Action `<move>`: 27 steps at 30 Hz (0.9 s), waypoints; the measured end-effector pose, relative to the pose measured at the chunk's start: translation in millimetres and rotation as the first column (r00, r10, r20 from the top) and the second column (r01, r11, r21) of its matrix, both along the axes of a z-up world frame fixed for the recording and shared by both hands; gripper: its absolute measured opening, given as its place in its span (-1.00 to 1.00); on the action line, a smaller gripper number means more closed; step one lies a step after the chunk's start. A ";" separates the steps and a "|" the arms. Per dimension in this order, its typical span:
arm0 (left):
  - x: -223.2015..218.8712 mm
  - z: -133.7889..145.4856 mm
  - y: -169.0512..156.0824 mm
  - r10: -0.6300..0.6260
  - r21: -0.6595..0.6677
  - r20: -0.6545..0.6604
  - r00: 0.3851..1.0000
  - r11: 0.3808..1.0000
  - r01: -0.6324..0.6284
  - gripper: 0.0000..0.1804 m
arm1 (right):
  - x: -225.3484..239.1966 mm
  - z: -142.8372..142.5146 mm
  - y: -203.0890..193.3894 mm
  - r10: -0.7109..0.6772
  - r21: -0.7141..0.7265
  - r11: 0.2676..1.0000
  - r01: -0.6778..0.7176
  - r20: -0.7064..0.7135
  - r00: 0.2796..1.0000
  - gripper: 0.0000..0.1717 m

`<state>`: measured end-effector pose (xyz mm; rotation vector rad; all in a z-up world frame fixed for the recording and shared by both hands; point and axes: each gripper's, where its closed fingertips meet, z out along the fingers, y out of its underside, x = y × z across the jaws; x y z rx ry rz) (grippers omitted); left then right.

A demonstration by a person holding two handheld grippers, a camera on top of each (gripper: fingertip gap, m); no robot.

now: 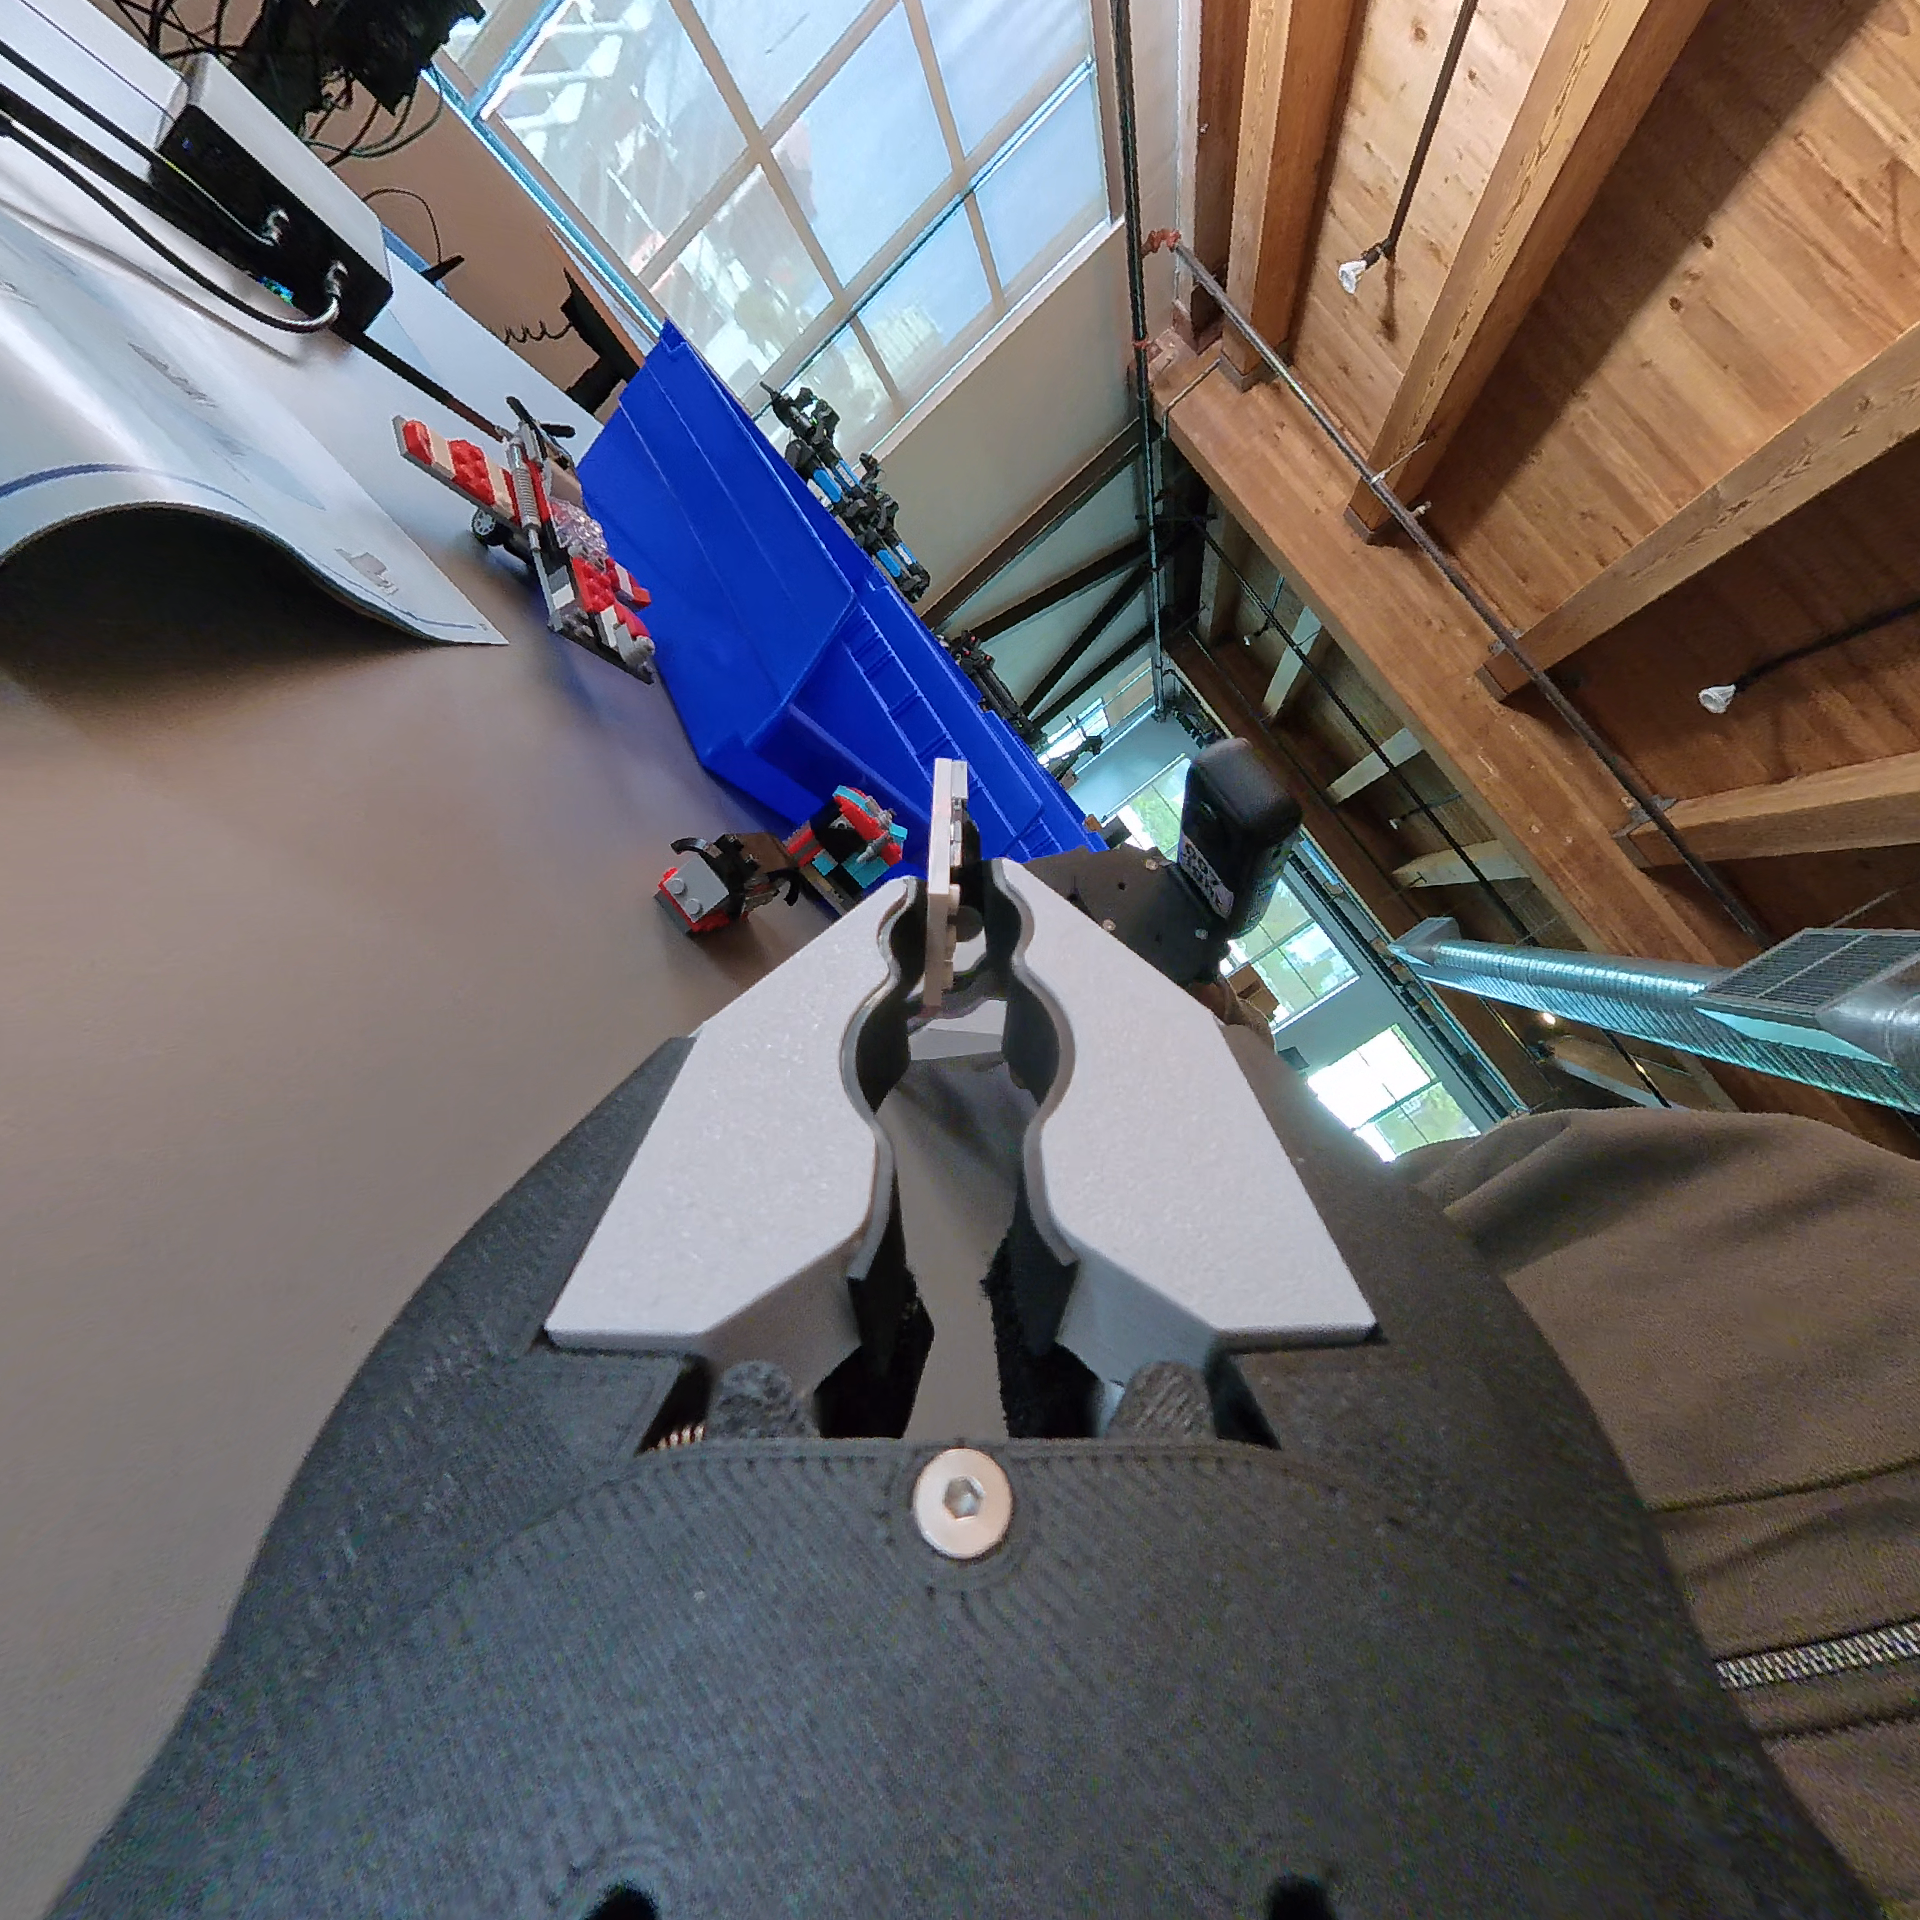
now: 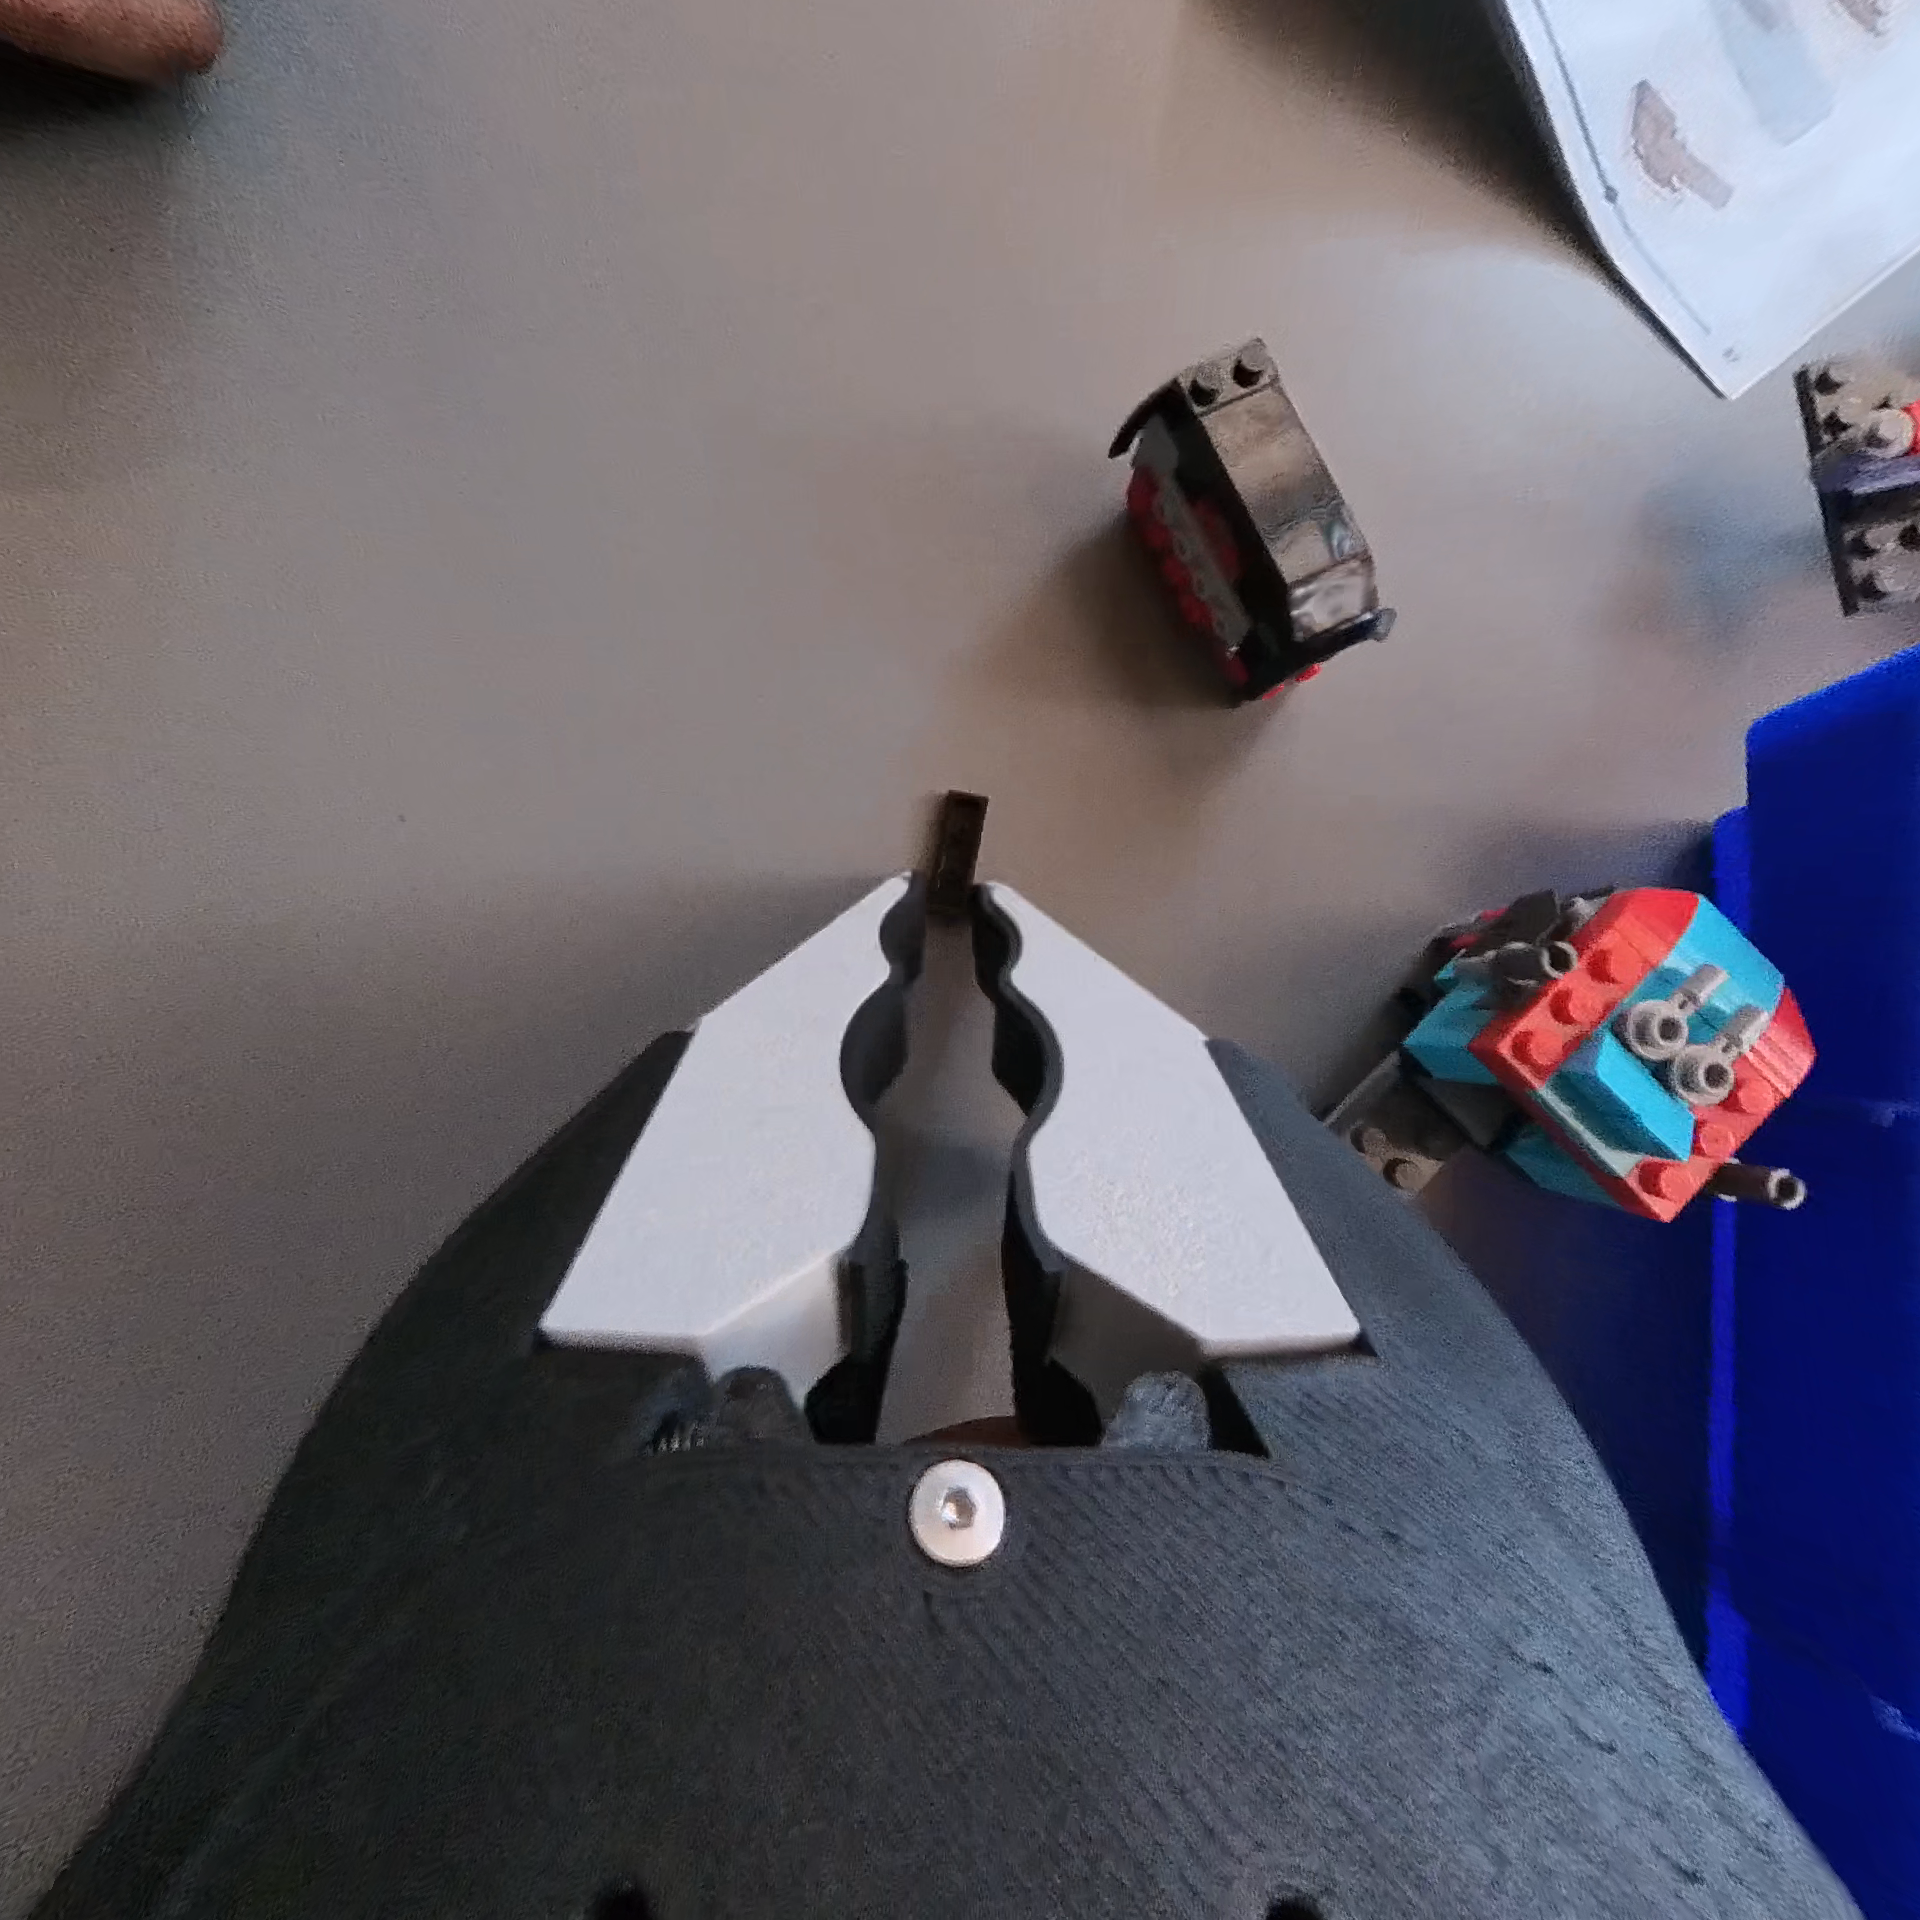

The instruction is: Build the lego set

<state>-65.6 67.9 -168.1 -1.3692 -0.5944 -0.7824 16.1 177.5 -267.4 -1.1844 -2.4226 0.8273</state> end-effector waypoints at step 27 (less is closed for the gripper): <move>3.3 -3.1 1.9 -0.013 -0.018 0.027 1.000 1.000 0.013 -0.88 | 1.8 8.0 -27.1 0.125 -0.063 0.990 -0.130 -0.068 0.990 -0.71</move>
